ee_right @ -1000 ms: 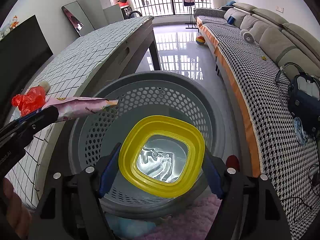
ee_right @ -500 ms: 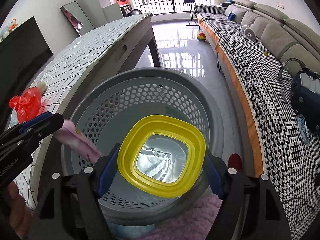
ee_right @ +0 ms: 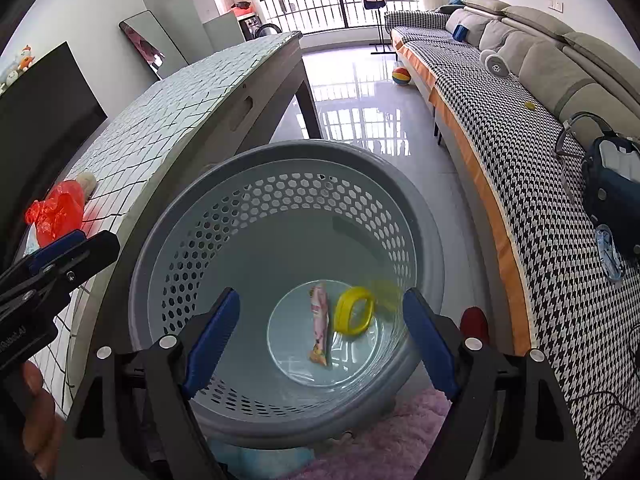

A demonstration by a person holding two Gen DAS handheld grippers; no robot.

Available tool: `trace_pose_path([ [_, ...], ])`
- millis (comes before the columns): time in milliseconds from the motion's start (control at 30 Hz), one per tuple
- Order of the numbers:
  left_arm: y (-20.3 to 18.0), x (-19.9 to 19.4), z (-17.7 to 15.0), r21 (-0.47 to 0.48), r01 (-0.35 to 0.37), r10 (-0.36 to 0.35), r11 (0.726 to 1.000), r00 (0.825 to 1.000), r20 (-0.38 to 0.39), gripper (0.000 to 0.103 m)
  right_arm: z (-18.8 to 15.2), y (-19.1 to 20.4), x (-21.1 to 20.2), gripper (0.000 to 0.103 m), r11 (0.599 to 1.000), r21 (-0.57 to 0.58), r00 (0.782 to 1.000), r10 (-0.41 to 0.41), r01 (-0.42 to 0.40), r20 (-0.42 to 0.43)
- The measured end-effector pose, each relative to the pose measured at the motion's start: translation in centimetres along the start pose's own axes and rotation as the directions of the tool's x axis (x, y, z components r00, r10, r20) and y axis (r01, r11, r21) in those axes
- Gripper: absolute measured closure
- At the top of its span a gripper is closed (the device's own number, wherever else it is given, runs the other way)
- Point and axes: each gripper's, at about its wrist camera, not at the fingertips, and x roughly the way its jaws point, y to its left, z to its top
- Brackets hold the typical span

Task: Collect trash
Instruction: 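Open both grippers to drop the lid and packet into the basket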

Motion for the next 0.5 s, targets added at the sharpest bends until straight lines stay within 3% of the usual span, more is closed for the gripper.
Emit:
trace_pose_path([
  [333, 0.4, -0.8, 0.0, -0.017, -0.006, 0.006, 1.0, 1.0, 0.021, 0.018, -0.1, 0.6, -0.5, 0.023, 1.0, -0.011, 1.0, -0.008, 0.009, 0.009],
  [500, 0.8, -1.2, 0.0, -0.033, -0.01, 0.011, 0.999, 1.0, 0.026, 0.018, -0.3, 1.2, -0.9, 0.023, 1.0, -0.024, 1.0, -0.008, 0.009, 0.017],
])
